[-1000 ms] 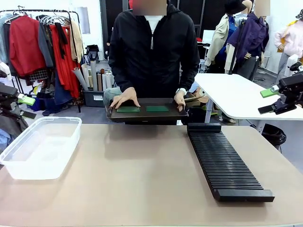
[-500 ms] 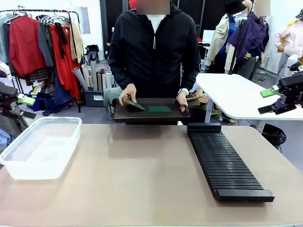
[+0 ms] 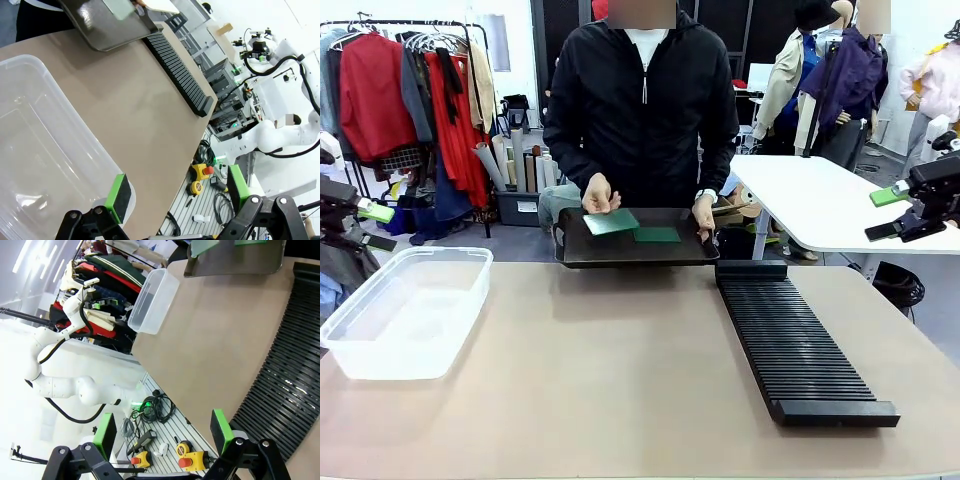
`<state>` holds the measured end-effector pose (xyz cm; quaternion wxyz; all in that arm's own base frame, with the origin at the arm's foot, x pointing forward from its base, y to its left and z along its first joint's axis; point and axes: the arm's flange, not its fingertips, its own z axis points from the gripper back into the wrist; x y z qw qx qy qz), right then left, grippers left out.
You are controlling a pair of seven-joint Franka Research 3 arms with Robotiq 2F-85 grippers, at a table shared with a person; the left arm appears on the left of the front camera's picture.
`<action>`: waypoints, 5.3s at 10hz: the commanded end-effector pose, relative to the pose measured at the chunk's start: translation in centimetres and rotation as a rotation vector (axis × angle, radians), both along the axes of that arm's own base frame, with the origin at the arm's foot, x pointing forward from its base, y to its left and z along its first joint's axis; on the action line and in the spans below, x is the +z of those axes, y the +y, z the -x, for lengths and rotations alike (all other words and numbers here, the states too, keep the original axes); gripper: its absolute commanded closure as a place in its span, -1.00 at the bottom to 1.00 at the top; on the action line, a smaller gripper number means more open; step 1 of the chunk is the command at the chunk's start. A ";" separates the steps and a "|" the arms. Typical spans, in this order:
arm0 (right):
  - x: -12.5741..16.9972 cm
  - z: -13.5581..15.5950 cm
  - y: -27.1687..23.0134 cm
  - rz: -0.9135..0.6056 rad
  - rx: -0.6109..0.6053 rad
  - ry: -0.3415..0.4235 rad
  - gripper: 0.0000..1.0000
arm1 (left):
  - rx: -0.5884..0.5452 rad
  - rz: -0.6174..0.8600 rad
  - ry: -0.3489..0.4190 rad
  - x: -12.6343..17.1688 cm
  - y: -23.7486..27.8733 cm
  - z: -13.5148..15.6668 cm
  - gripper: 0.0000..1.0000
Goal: Sort PCBs into racks and boxes based on the side picked up.
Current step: Pick up the Blank PCB handed by the Human.
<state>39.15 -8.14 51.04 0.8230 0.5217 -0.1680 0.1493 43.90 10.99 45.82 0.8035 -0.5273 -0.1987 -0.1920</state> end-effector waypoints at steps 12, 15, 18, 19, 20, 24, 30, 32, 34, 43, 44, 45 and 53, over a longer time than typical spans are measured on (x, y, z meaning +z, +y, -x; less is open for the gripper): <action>-2.3 -4.4 4.3 -0.081 0.036 0.030 -1.00 | 0.003 0.007 0.009 0.2 0.0 0.1 -1.00; -4.2 -7.7 7.2 -0.093 0.030 0.078 -1.00 | 0.003 0.007 0.009 0.2 0.0 0.1 -1.00; -5.9 -10.7 9.4 -0.116 0.032 0.115 -1.00 | 0.003 0.007 0.009 0.2 0.0 0.1 -1.00; -6.4 -11.4 10.0 -0.140 0.031 0.127 -1.00 | 0.003 0.007 0.009 0.2 0.0 0.1 -1.00; -6.7 -11.9 10.8 -0.143 0.038 0.135 -1.00 | 0.003 0.007 0.009 0.2 0.0 0.1 -1.00; -7.7 -14.9 13.4 -0.183 0.083 0.174 -1.00 | 0.003 0.007 0.009 0.2 0.0 0.1 -1.00; -10.6 -19.5 17.2 -0.231 0.100 0.176 -1.00 | 0.003 0.007 0.009 0.2 0.0 0.1 -1.00; -11.0 -20.8 18.1 -0.267 0.126 0.140 -1.00 | 0.003 0.007 0.009 0.2 0.0 0.1 -1.00; -11.7 -22.2 19.1 -0.284 0.162 0.115 -1.00 | 0.003 0.007 0.009 0.2 0.0 0.1 -1.00; -13.3 -25.5 24.2 -0.281 0.304 0.033 -1.00 | 0.003 0.007 0.009 0.2 0.0 0.1 -1.00; -13.5 -25.5 24.7 -0.274 0.296 0.024 -1.00 | 0.003 0.007 0.009 0.2 0.0 0.1 -1.00; -13.6 -25.5 24.8 -0.285 0.277 0.015 -1.00 | 0.003 0.007 0.009 0.2 0.0 0.1 -1.00; -14.0 -25.1 24.6 -0.293 0.193 -0.034 -0.03 | 0.003 0.007 0.009 0.2 0.0 0.1 -1.00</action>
